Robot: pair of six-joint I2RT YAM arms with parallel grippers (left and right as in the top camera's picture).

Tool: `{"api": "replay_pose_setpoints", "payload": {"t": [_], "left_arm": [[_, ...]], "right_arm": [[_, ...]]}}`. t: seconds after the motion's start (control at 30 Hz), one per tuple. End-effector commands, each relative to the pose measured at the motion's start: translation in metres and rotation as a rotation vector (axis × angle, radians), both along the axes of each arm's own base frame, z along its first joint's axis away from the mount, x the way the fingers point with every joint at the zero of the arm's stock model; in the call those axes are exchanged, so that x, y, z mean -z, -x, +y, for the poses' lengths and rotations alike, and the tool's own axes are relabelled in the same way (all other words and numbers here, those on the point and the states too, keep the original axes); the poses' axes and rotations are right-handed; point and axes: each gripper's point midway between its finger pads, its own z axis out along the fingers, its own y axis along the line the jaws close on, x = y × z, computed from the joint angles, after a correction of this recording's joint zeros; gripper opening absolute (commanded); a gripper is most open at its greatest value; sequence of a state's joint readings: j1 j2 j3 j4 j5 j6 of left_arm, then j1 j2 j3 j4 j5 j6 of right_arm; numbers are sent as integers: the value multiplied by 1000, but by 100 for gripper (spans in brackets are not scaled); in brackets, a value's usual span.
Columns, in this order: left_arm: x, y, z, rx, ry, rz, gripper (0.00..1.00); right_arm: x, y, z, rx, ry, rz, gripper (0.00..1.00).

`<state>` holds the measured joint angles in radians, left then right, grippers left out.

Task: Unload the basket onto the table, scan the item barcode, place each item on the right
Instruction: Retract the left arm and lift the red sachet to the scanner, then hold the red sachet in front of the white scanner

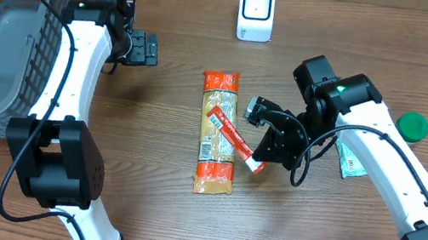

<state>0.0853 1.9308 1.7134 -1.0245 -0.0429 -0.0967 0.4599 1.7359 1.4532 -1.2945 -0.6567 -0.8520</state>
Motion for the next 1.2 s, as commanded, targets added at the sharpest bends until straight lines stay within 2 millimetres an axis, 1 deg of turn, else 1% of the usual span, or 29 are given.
{"api": "replay_pose_setpoints", "payload": {"t": [0.0,0.03,0.1,0.23,0.4,0.6,0.7,0.83,0.87,0.97,1.0,1.17], "left_arm": [[-1,1,3,5,-19,-1,100],[-1,1,3,5,-19,-1,100],[-1,1,3,5,-19,-1,100],[-1,1,3,5,-19,-1,100],[-1,1,3,5,-19,-1,100],[-1,1,3,5,-19,-1,100],[-1,1,3,5,-19,-1,100],[-1,1,3,5,-19,-1,100],[-1,1,3,5,-19,-1,100],[-1,1,3,5,-19,-1,100],[-1,1,3,5,-19,-1,100],[-1,1,3,5,-19,-1,100]], "right_arm": [[-2,-25,-9,16,81,-161,4],[0,-35,-11,50,107,-195,4],[1,-49,-12,83,129,-248,4],[-6,-76,-20,150,198,-351,4],[-27,-110,-30,211,269,-513,4],[-53,-163,-50,303,385,-779,4],[-65,-182,-52,322,404,-883,4],[-79,-202,-53,370,408,-981,3],[-80,-206,-51,370,402,-993,3],[-77,-214,-48,373,399,-1008,3],[-74,-217,-47,364,405,-1005,3],[-70,-239,-40,342,432,-1031,3]]}}
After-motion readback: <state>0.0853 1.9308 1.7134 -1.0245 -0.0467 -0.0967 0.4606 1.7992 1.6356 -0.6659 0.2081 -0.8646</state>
